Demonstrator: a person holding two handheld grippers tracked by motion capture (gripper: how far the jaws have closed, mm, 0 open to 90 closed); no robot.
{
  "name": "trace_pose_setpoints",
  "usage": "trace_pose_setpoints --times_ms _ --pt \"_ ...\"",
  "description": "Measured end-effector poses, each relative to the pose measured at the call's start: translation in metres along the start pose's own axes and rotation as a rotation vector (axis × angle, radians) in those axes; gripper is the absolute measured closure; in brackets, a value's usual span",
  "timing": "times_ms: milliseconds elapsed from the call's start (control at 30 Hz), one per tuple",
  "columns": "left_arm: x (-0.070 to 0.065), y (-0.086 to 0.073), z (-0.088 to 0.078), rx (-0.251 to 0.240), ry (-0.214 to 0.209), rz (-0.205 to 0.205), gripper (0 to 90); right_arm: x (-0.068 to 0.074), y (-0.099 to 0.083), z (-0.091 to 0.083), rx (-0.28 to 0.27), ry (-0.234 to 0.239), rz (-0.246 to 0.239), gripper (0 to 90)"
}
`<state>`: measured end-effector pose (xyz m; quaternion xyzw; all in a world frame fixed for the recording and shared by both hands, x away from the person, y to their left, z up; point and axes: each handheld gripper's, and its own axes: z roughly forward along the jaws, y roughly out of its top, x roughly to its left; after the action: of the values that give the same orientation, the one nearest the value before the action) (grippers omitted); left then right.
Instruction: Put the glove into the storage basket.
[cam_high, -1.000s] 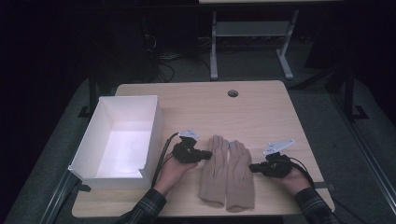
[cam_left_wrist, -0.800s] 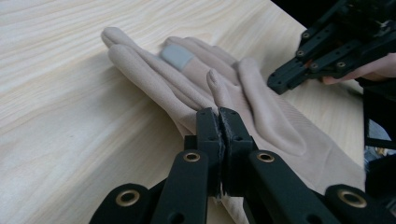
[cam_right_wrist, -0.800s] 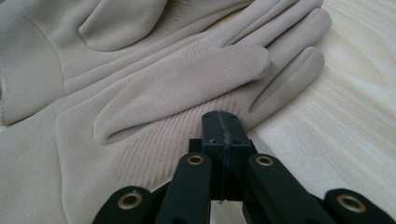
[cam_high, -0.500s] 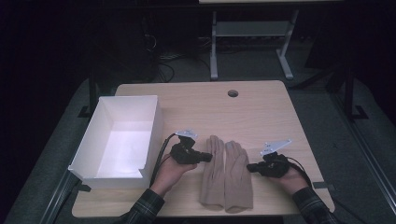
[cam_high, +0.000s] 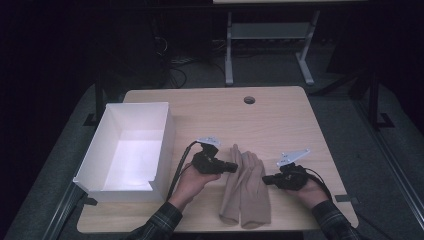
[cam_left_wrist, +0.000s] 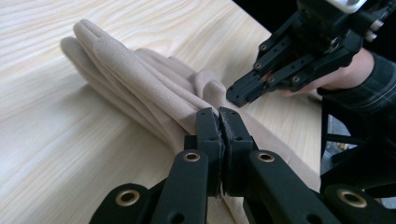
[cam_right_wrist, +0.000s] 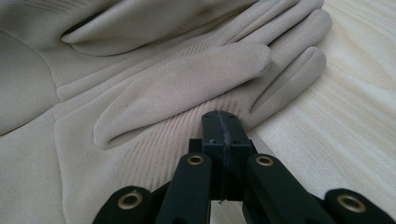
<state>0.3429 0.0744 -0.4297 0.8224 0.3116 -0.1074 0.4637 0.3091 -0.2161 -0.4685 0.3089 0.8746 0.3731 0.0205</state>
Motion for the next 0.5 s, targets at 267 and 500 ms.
trace_pose_setpoints --times_ms 267,500 --pt "-0.005 0.010 0.015 0.003 -0.028 0.016 87.7 0.003 0.004 0.004 -0.003 0.007 -0.005 90.0" --pt "-0.004 0.010 0.029 0.016 -0.043 -0.006 87.7 0.011 0.014 0.016 -0.003 0.016 -0.022 90.0"
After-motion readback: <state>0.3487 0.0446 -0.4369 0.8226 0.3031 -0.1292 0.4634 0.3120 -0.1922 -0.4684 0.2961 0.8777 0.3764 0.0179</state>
